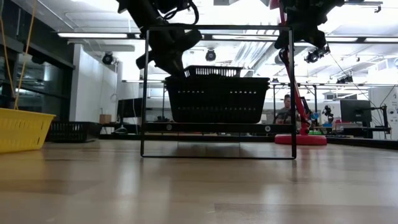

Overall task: Stack baskets on shelf by color
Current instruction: Put the black bin on the shelf

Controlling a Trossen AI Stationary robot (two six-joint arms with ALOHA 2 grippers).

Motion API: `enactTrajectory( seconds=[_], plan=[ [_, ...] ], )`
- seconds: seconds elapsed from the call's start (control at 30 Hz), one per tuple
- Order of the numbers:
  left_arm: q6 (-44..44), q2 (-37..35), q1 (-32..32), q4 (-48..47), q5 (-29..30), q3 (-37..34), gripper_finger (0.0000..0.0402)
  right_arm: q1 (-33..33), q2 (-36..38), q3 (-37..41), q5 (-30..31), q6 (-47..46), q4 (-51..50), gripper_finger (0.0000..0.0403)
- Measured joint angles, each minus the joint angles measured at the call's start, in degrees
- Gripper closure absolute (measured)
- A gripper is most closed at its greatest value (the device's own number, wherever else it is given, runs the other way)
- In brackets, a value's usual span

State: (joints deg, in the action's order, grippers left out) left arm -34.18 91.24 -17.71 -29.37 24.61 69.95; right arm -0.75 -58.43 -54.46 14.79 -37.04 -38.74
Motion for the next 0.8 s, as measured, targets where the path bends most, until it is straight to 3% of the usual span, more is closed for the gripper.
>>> enactTrajectory(
  seconds=[0.3, 0.57, 0.8],
  plan=[
    [-5.5, -0.1, 2.4, -3.7, -3.4, 0.0, 0.0401, 0.0, 0.0, 0.0, -0.2, 0.0, 0.0, 0.0403],
    [-9.1, -0.1, 4.8, -5.9, -2.2, 0.0, 0.0401, 0.0, 0.0, 0.0, -0.2, 0.0, 0.0, 0.0403],
    [-8.0, -0.6, 3.3, -9.8, -0.8, 0.0, 0.0401, 0.0, 0.0, 0.0, -0.3, 0.0, 0.0, 0.0403]
  ],
)
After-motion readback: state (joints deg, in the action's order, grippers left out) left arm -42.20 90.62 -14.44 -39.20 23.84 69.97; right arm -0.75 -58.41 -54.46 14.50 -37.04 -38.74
